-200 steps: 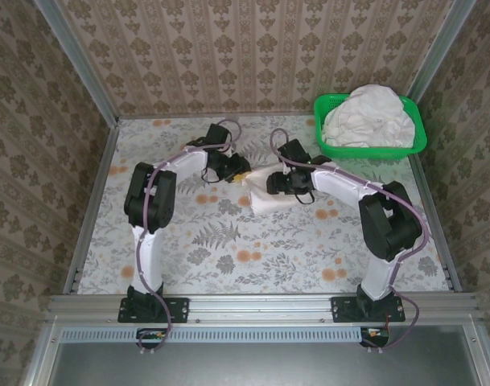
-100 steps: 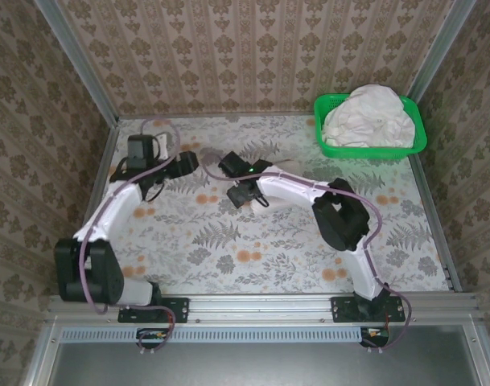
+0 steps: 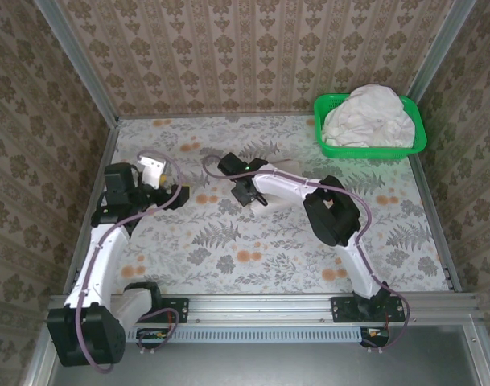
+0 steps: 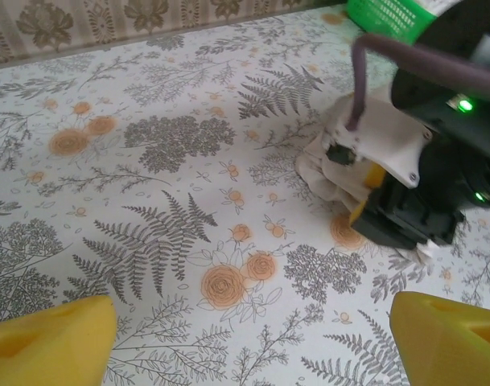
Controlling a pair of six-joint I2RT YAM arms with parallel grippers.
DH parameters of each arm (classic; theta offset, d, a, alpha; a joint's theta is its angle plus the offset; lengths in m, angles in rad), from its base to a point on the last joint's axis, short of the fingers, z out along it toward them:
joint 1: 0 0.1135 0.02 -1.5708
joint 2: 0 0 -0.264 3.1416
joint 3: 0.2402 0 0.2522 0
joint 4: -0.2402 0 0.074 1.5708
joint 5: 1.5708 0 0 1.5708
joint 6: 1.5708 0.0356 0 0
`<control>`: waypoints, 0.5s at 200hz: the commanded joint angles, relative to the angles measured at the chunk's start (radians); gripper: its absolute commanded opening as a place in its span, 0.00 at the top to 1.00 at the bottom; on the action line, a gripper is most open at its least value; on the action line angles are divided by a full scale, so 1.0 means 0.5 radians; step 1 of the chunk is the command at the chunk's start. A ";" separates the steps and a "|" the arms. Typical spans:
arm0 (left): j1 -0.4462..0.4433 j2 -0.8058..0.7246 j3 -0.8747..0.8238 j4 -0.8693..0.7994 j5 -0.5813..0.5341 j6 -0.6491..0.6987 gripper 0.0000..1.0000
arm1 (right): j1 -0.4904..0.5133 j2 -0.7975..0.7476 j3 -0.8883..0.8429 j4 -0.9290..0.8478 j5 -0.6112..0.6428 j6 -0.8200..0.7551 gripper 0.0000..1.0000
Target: Fold and stack the t-shirts
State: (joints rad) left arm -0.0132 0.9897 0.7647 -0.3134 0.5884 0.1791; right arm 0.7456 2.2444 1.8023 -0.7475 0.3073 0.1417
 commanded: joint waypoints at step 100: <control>-0.324 0.345 0.192 -0.080 0.239 0.483 0.02 | -0.432 -0.322 -0.512 -0.075 0.208 -0.065 0.85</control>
State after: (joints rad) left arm -0.1410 1.1198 0.8013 -0.3367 0.6712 0.3450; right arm 0.6189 2.1654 1.6413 -0.7570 0.3405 0.1421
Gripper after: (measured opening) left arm 0.982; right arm 0.152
